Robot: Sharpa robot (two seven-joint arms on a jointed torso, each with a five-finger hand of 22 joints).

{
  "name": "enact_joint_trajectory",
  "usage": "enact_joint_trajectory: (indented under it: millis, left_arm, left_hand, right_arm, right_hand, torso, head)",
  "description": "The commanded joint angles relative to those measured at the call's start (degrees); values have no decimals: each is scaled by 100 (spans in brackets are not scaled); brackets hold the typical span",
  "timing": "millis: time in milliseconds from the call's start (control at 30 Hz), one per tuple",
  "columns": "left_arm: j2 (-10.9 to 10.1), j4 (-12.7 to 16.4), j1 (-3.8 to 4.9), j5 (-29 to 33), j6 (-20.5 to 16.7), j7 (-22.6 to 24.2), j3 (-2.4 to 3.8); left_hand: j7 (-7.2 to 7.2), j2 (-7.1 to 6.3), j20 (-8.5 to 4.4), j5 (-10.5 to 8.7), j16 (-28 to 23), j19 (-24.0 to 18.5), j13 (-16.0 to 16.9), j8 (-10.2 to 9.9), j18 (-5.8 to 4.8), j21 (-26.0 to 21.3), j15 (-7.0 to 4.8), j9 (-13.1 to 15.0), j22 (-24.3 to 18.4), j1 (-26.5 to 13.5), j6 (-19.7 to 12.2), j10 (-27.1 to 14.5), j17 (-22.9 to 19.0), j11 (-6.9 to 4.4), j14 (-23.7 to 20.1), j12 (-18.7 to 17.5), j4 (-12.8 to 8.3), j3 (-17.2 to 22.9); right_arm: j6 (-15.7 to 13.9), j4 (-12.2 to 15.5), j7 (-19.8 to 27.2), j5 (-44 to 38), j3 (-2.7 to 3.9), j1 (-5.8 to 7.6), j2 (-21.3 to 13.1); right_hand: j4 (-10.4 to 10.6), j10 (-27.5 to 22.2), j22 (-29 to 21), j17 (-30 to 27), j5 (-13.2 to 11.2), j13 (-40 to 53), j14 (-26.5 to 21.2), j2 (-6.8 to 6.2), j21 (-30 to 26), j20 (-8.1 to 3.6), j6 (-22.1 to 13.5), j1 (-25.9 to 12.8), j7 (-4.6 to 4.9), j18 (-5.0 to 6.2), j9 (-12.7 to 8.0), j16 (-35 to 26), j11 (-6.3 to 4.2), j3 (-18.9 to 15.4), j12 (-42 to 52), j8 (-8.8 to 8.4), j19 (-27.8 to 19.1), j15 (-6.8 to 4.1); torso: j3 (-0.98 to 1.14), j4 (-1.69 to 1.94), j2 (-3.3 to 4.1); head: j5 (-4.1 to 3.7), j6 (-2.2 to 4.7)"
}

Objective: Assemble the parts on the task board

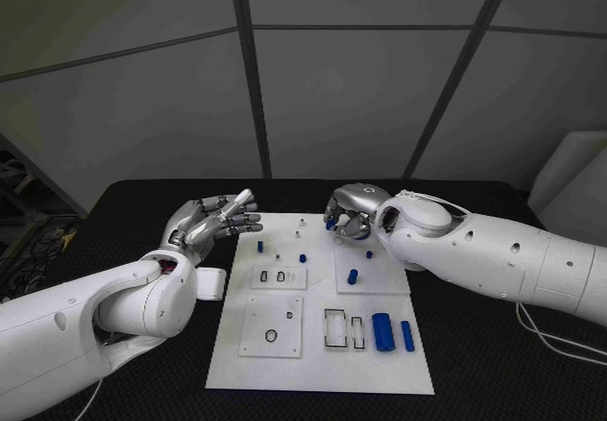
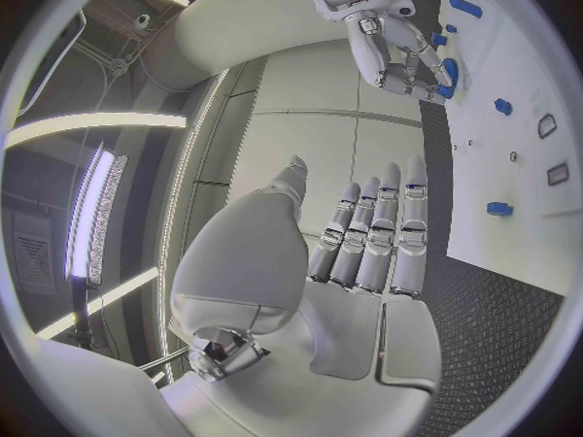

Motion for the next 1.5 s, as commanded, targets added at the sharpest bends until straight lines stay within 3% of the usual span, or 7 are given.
enact_joint_trajectory:
  millis: [33, 300, 433, 600, 1033, 1233, 1500]
  left_arm:
    - [-3, 5, 6, -56, 91, 6, 5]
    - [18, 5, 7, -56, 117, -6, 5]
    - [31, -2, 7, -56, 122, -10, 5]
    - [45, -5, 8, -56, 132, -29, 6]
    - [47, -5, 13, -56, 112, -30, 6]
    - [53, -1, 15, -56, 111, -30, 7]
    - [65, -2, 15, -56, 117, -29, 8]
  left_hand:
    - [80, 3, 6, -13, -19, -7, -5, -22, -49, 6, 24, -7, 4, 12, 11, -9, 5, 50, -7, -31, -46, -5]
    - [81, 1, 8, -13, -27, -14, -5, -26, -50, 3, 26, -7, 3, 9, 11, -8, 6, 51, -11, -36, -49, -9]
    - [81, 1, 8, -13, -27, -14, -5, -26, -50, 3, 26, -7, 3, 9, 11, -8, 6, 51, -11, -36, -49, -9]
    - [82, 1, 9, -13, -32, -19, -5, -28, -52, 1, 28, -7, 3, 7, 12, -8, 6, 52, -15, -39, -51, -10]
    - [87, 5, 12, -13, -49, -39, -4, -38, -55, -8, 33, -8, 0, 7, 12, -8, 8, 56, -24, -51, -61, -14]
    - [89, 8, 14, -13, -59, -55, -3, -43, -57, -15, 36, -8, -3, 8, 14, -6, 9, 58, -28, -57, -67, -16]
    - [91, 11, 16, -13, -73, -75, -3, -50, -60, -23, 40, -8, -6, 8, 16, -4, 11, 61, -35, -67, -76, -18]
  right_arm:
    - [-554, -37, -101, -64, 3, 13, 89]
    - [-556, -381, -240, 6, 3, 15, 541]
    - [-488, -550, -256, 26, 2, 16, 745]
    - [-396, -802, -376, 35, 0, 16, 967]
    - [-237, -1069, -397, 9, -7, 15, 1237]
    - [-149, -1175, -406, -56, -20, 14, 1327]
    - [-69, -1310, -435, -104, -31, 12, 1417]
  right_hand:
    - [-1, 13, 0, 0, 33, -7, 166, 69, 16, 2, 21, -10, 18, -27, -7, 7, 12, 34, -31, -12, 16, -32]
    - [27, -5, 9, -14, 17, -16, 160, 25, 23, 17, -1, -129, 36, -28, -22, 15, 33, 77, -87, -52, 12, -14]
    - [33, -17, 6, -20, 7, -20, 158, 10, 22, 21, -13, -158, 40, -27, -26, 16, 38, 84, -102, -65, 8, -10]
    - [47, -34, -4, -39, 0, -23, 153, -3, 18, 27, -29, -201, 47, -25, -32, 11, 46, 93, -118, -83, -3, -2]
    - [47, -59, -5, -40, -3, -27, 152, -16, 18, 32, -50, -224, 50, -24, -38, 16, 52, 106, -131, -100, -7, 6]
    - [44, -68, -2, -36, -4, -28, 152, -21, 19, 33, -57, -226, 52, -25, -40, 20, 54, 112, -135, -106, -7, 9]
    - [35, -80, -1, -40, -4, -30, 152, -27, 20, 35, -66, -225, 54, -25, -42, 20, 57, 122, -138, -113, -7, 12]
  torso:
    - [-3, 17, 10]
    - [-9, 17, 20]
    - [0, 14, 20]
    - [-10, 24, 24]
    - [0, 9, 23]
    - [-9, 19, 24]
    - [-4, 12, 21]
  head:
    - [4, 15]
    - [15, 30]
    - [20, 24]
    - [23, 29]
    - [92, 31]
    - [65, 38]
    - [79, 14]
